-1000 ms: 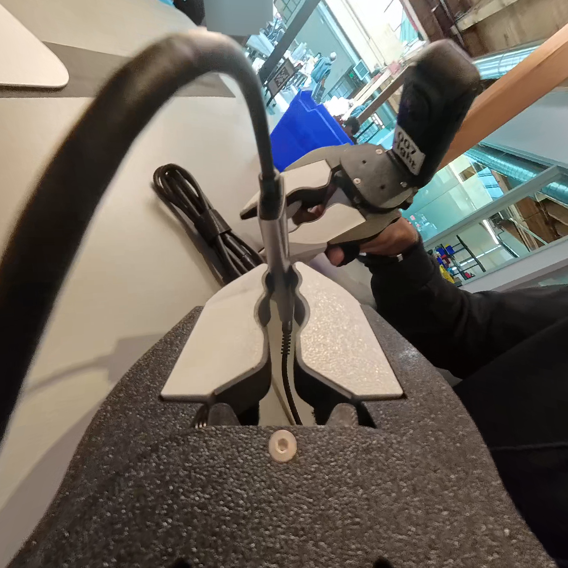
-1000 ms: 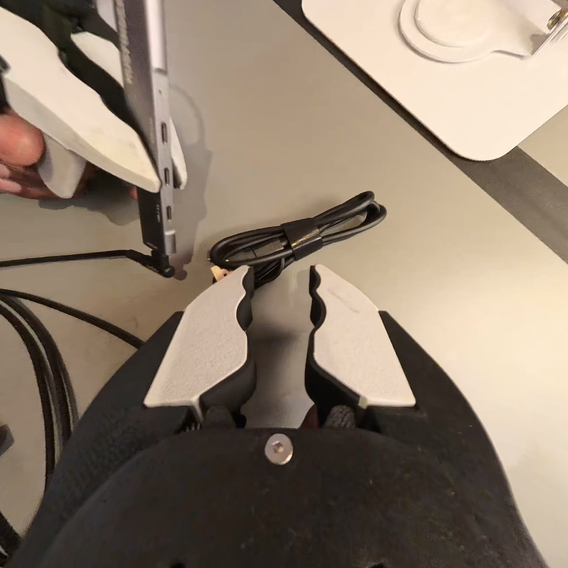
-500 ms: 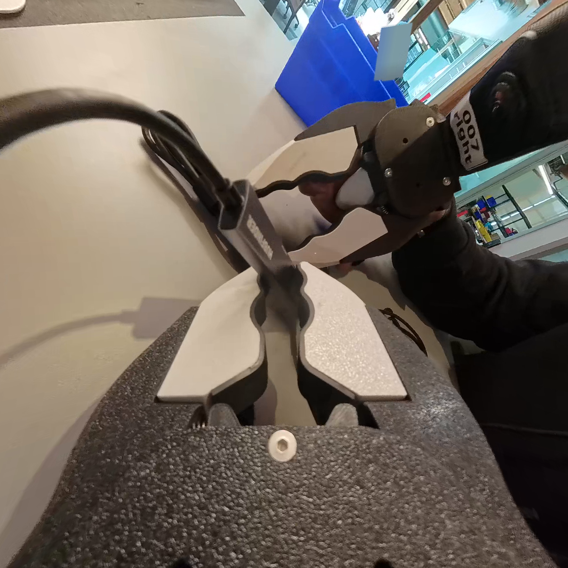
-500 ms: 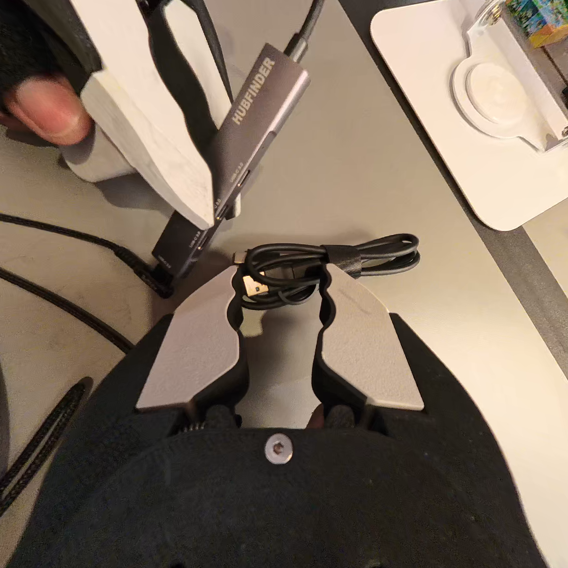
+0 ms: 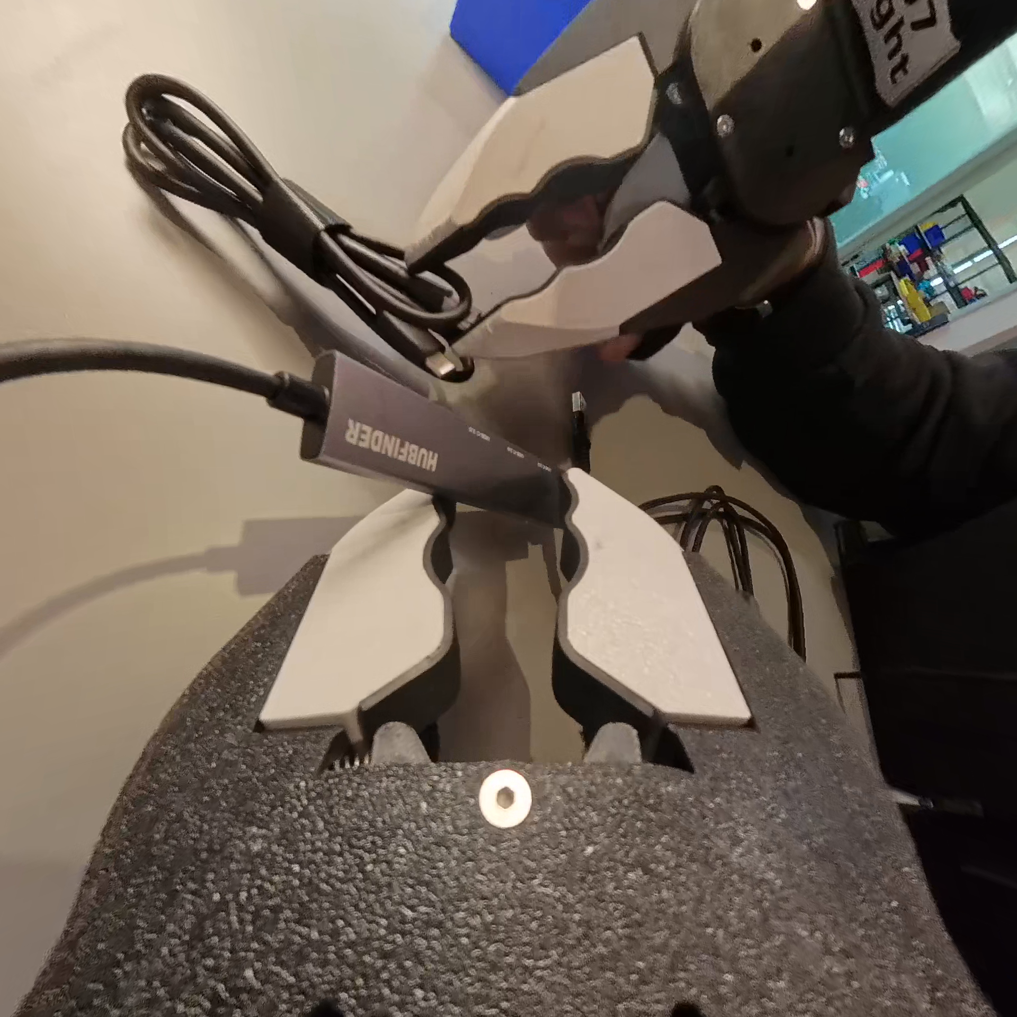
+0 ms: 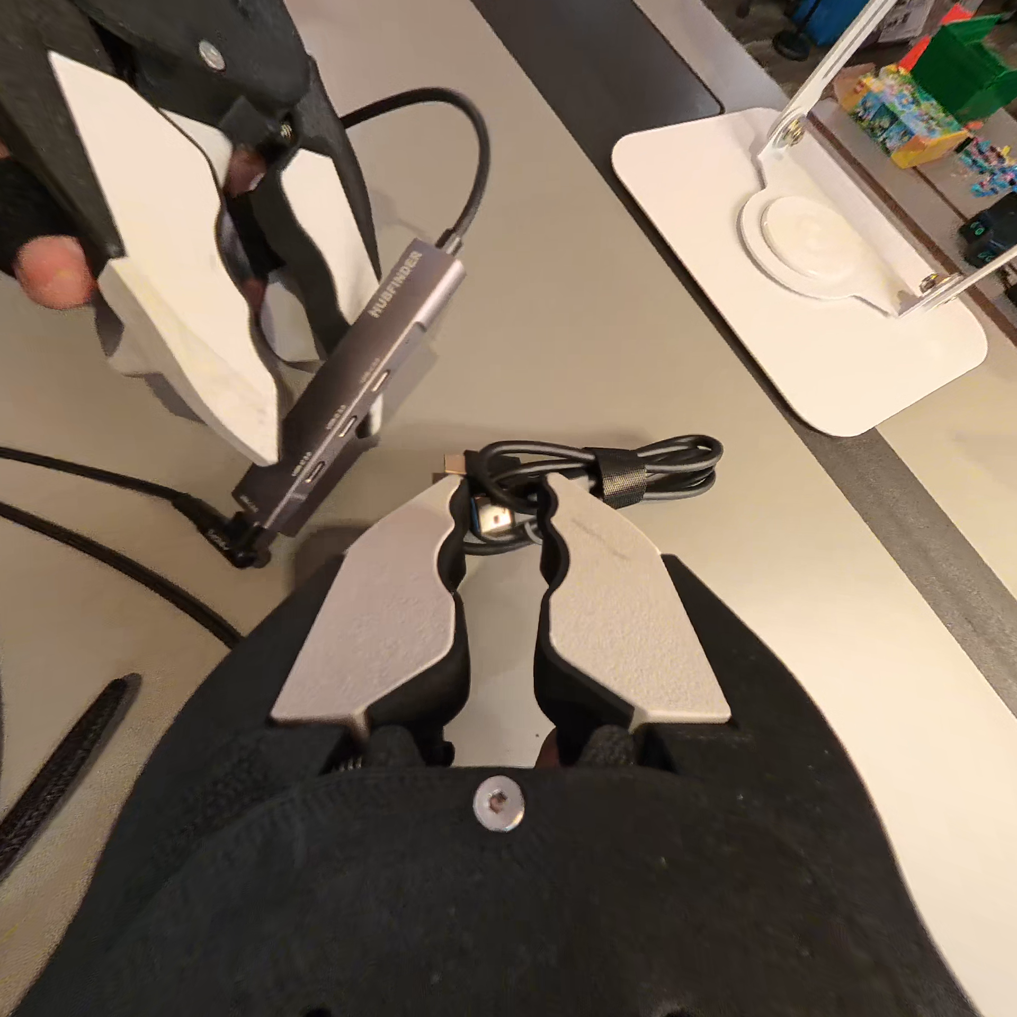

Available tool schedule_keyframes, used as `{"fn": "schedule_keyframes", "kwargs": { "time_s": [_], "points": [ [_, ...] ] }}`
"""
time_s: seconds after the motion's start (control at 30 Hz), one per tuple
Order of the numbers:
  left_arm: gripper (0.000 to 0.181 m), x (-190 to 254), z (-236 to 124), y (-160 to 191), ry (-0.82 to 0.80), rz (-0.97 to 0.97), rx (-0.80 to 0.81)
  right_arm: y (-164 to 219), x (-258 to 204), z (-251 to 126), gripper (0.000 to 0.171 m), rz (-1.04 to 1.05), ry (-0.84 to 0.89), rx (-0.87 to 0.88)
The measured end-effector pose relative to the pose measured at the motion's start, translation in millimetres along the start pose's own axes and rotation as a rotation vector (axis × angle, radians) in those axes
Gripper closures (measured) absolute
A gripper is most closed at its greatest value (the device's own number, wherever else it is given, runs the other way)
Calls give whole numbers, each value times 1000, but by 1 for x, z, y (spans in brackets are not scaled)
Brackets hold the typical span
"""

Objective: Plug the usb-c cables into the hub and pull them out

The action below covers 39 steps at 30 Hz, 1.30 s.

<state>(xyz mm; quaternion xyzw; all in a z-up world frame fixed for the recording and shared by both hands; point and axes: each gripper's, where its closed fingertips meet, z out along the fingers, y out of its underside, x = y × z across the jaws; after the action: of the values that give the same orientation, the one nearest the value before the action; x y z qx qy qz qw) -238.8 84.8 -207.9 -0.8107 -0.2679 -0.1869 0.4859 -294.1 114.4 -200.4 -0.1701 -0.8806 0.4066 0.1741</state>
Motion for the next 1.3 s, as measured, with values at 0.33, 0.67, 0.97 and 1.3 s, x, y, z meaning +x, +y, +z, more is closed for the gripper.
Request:
{"fn": "schedule_keyframes", "kwargs": {
  "time_s": [0.33,0.67,0.97,1.3],
  "points": [
    [147,23,-25,30,165,42,-101,-3,-6,3,151,-95,11,38],
    [106,-32,-53,36,-307,98,-246,-6,-13,9,153,-145,18,42],
    [135,-9,-45,-7,-302,258,-90,-12,-19,10,155,-115,-9,75],
    [140,-34,5,-6,-525,476,-150,-14,-27,11,158,-127,-38,84]
  ]
}}
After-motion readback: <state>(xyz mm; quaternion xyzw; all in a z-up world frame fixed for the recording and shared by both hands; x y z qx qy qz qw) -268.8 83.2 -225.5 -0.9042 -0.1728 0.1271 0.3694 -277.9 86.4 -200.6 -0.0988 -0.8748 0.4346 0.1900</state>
